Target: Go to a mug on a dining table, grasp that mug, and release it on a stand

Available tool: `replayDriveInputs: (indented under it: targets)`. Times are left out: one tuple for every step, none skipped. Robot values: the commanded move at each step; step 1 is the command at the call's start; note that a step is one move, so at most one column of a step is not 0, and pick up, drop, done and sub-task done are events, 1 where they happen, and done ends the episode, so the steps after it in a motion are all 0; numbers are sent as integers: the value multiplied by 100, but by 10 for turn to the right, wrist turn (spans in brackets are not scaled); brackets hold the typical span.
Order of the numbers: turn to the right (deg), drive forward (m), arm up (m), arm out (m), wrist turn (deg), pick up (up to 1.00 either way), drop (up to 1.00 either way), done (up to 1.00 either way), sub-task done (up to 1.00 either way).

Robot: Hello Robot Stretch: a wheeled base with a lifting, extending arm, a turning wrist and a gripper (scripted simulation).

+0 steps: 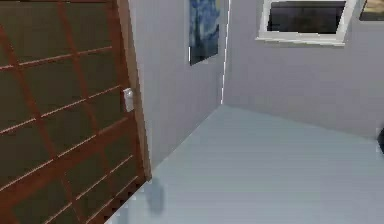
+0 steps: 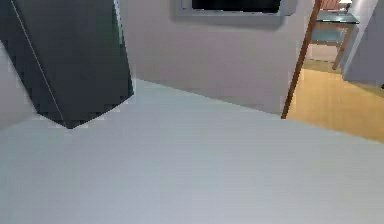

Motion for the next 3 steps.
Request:
replayDriveInputs:
  targets:
    - [-450,0,0,0,0,0,0,0,0]
    - [-120,0,0,0,0,0,0,0,0]
    - [-30,0,0,0,0,0,0,0,0]
